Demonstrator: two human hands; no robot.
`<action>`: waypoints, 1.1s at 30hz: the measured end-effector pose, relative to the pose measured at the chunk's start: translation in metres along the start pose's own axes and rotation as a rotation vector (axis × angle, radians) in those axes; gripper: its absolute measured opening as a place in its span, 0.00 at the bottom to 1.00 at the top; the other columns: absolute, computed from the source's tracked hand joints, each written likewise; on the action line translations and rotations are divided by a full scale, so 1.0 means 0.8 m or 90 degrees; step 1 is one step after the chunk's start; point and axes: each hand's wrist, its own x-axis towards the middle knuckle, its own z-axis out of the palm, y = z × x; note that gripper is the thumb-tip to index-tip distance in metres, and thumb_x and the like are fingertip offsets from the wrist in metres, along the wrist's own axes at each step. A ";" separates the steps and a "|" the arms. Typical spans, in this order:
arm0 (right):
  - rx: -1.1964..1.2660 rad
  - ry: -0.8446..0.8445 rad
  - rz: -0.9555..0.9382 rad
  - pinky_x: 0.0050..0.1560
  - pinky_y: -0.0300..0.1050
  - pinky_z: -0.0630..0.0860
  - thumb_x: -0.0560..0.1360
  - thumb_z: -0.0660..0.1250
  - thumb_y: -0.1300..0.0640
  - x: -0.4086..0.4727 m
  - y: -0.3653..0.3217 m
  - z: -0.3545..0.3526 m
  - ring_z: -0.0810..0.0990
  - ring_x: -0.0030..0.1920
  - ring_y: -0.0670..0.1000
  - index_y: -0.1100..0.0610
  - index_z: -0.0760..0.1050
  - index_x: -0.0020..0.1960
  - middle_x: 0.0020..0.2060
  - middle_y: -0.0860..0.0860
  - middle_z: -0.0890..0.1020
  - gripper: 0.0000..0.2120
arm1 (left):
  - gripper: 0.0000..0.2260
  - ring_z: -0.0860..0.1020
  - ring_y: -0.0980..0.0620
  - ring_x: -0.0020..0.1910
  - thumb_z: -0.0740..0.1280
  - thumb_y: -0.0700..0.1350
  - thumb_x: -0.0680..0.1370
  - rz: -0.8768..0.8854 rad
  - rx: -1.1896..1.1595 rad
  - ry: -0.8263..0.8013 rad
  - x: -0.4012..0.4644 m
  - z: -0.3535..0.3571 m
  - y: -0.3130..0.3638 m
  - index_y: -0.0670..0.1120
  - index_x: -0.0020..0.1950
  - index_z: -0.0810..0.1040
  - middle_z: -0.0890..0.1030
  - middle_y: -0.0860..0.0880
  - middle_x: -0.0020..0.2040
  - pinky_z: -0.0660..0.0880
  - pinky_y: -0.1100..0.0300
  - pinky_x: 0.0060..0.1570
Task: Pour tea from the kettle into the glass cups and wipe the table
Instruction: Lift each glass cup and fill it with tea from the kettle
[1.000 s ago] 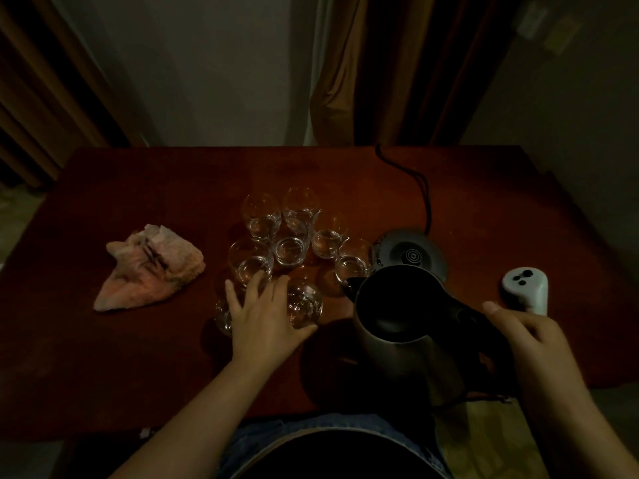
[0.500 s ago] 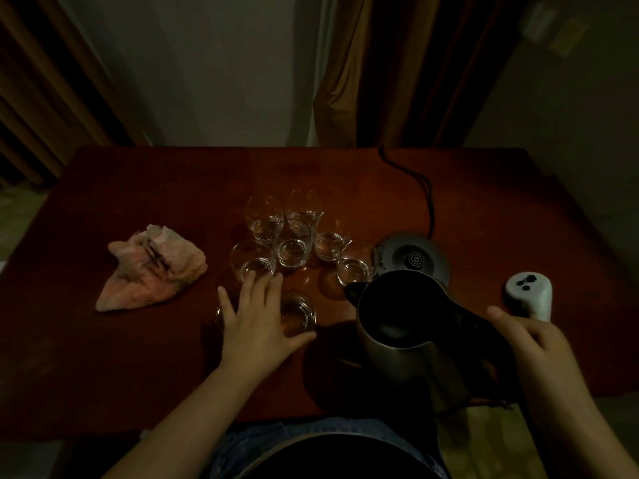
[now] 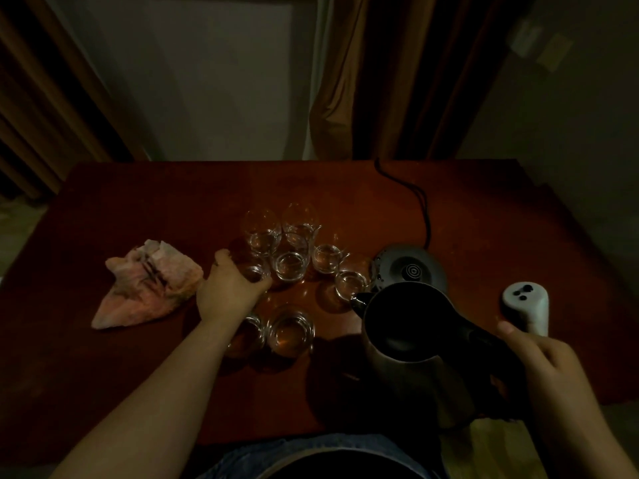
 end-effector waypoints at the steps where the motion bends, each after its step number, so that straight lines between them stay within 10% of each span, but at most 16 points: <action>1: 0.001 -0.003 0.006 0.34 0.51 0.64 0.41 0.63 0.19 0.000 0.000 -0.001 0.68 0.32 0.58 0.71 0.69 0.34 0.30 0.58 0.68 0.53 | 0.40 0.77 0.39 0.56 0.75 0.56 0.65 0.003 -0.047 0.033 -0.004 -0.005 -0.001 0.41 0.68 0.60 0.77 0.39 0.60 0.75 0.47 0.54; 5: 0.010 -0.013 0.013 0.34 0.49 0.65 0.43 0.65 0.21 -0.003 -0.005 0.001 0.68 0.31 0.57 0.59 0.71 0.26 0.26 0.57 0.68 0.40 | 0.39 0.74 0.45 0.60 0.77 0.55 0.64 0.101 -0.173 0.074 -0.023 -0.029 0.014 0.46 0.67 0.61 0.71 0.44 0.65 0.74 0.49 0.56; 11: 0.070 -0.020 0.038 0.45 0.55 0.72 0.67 0.61 0.40 0.001 -0.009 -0.013 0.77 0.41 0.63 0.73 0.73 0.43 0.40 0.67 0.78 0.33 | 0.40 0.69 0.53 0.64 0.78 0.52 0.63 0.200 -0.280 -0.089 -0.083 -0.022 0.064 0.55 0.69 0.60 0.68 0.53 0.68 0.68 0.53 0.63; 14: 0.054 -0.013 0.049 0.39 0.51 0.72 0.59 0.61 0.32 0.002 -0.011 -0.024 0.77 0.37 0.61 0.74 0.72 0.46 0.44 0.71 0.78 0.42 | 0.42 0.68 0.53 0.66 0.78 0.51 0.63 0.218 -0.253 -0.167 -0.100 -0.003 0.070 0.54 0.70 0.57 0.69 0.53 0.68 0.67 0.53 0.66; 18: 0.071 0.052 0.018 0.43 0.64 0.75 0.59 0.66 0.30 -0.008 -0.015 -0.032 0.75 0.34 0.62 0.60 0.75 0.36 0.40 0.73 0.77 0.31 | 0.38 0.69 0.53 0.65 0.76 0.50 0.64 0.263 -0.187 -0.225 -0.115 0.024 0.064 0.55 0.68 0.60 0.70 0.54 0.66 0.68 0.54 0.65; 23: -0.023 0.004 0.038 0.45 0.79 0.70 0.37 0.64 0.19 -0.006 -0.013 -0.039 0.71 0.44 0.81 0.75 0.70 0.46 0.43 0.78 0.73 0.63 | 0.34 0.66 0.53 0.68 0.73 0.47 0.67 0.308 -0.131 -0.255 -0.122 0.046 0.059 0.53 0.70 0.61 0.67 0.54 0.68 0.58 0.53 0.71; 33: -0.148 -0.053 0.007 0.45 0.69 0.75 0.35 0.55 0.16 -0.021 -0.035 -0.031 0.74 0.46 0.77 0.76 0.72 0.48 0.47 0.77 0.75 0.69 | 0.33 0.63 0.62 0.63 0.72 0.51 0.68 0.338 -0.121 -0.210 -0.121 0.045 0.055 0.52 0.69 0.62 0.70 0.57 0.65 0.48 0.60 0.70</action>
